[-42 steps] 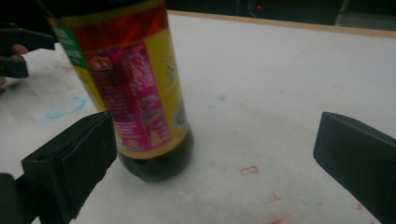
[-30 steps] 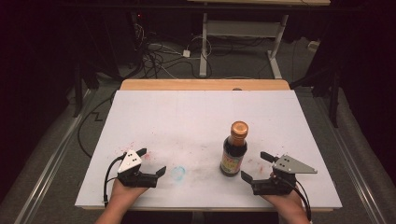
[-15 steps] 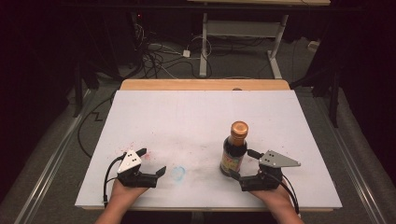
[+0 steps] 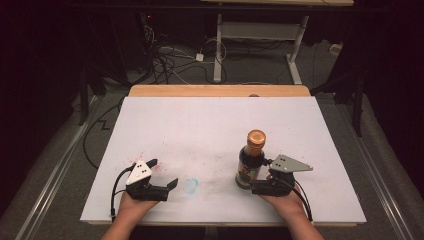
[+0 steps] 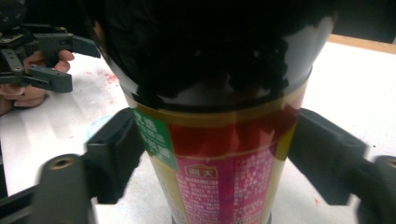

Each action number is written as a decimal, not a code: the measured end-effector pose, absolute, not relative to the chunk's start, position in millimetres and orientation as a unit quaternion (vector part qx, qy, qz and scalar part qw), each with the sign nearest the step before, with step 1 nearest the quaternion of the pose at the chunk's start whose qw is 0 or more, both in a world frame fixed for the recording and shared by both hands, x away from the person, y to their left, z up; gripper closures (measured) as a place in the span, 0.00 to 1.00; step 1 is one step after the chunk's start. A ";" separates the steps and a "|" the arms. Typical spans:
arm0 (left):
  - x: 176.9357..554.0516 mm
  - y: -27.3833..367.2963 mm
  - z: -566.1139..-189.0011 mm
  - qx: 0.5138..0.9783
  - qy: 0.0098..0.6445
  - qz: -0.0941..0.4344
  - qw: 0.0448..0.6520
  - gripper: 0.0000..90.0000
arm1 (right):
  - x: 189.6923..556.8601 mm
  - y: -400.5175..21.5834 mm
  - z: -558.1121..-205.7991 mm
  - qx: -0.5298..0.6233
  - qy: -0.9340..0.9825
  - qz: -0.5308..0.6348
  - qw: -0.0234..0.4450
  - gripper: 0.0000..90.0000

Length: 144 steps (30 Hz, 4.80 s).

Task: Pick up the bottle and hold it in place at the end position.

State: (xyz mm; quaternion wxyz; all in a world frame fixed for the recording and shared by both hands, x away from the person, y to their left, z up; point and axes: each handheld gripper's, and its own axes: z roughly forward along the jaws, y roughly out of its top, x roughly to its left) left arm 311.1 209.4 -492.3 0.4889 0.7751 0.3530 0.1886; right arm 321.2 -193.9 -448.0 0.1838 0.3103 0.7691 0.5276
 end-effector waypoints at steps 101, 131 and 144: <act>317.2 206.3 -485.0 0.773 0.353 0.165 0.501 0.00 | 405.9 -145.9 -446.1 0.335 0.755 0.516 0.226 0.09; 387.9 124.9 -457.4 0.779 0.318 0.154 0.518 0.00 | 367.5 -213.3 -474.8 0.345 0.767 0.491 0.227 0.81; 424.6 87.4 -450.1 0.784 0.310 0.149 0.517 0.00 | 364.3 -225.4 -473.7 0.342 0.762 0.504 0.218 1.00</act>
